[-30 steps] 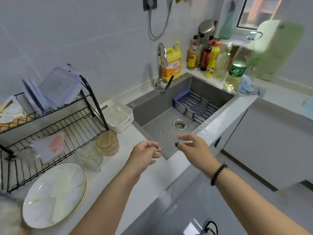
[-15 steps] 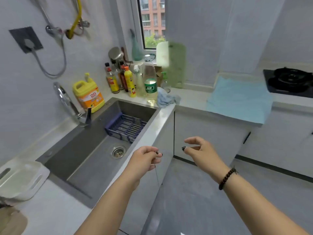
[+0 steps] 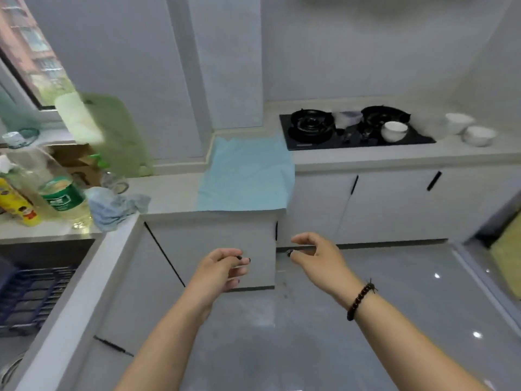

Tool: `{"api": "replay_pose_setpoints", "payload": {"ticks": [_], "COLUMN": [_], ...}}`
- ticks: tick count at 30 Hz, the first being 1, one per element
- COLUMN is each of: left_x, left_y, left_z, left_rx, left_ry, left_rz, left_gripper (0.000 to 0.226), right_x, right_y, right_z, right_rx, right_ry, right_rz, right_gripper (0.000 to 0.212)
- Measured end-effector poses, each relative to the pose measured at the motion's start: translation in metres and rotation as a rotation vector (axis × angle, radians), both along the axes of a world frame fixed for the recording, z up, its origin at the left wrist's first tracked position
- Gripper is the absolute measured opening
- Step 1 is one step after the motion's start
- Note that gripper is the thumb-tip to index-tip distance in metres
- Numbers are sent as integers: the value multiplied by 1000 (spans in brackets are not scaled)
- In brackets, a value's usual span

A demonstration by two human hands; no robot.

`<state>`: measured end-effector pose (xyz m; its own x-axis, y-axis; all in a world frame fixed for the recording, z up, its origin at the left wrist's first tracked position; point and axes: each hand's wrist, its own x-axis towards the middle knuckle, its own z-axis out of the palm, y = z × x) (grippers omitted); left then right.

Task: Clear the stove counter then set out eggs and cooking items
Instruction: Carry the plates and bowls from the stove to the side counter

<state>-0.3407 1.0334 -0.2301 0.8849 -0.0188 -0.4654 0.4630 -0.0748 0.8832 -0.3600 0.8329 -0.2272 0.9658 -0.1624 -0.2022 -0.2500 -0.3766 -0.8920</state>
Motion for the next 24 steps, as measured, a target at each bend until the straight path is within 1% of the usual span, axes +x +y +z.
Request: {"api": "replay_pose_setpoints", "payload": {"ticks": [7, 11, 18, 24], "left_x": [65, 107, 223, 299], "left_y": [-80, -123, -206, -276], "left_z": [-6, -7, -11, -8], "left_rx": [-26, -31, -33, -17], "left_ry": [17, 19, -7, -30], "left_rz": [-162, -231, -375, -500], "left_gripper": [17, 17, 17, 18], "right_x": [19, 47, 144, 200], "right_y": [-77, -112, -183, -241], "right_z": [-14, -17, -15, -14], "right_rx": [33, 30, 48, 70], "right_ry": [25, 41, 29, 28], "right_rz": [-215, -305, -442, -553], "right_gripper": [25, 23, 24, 23]}}
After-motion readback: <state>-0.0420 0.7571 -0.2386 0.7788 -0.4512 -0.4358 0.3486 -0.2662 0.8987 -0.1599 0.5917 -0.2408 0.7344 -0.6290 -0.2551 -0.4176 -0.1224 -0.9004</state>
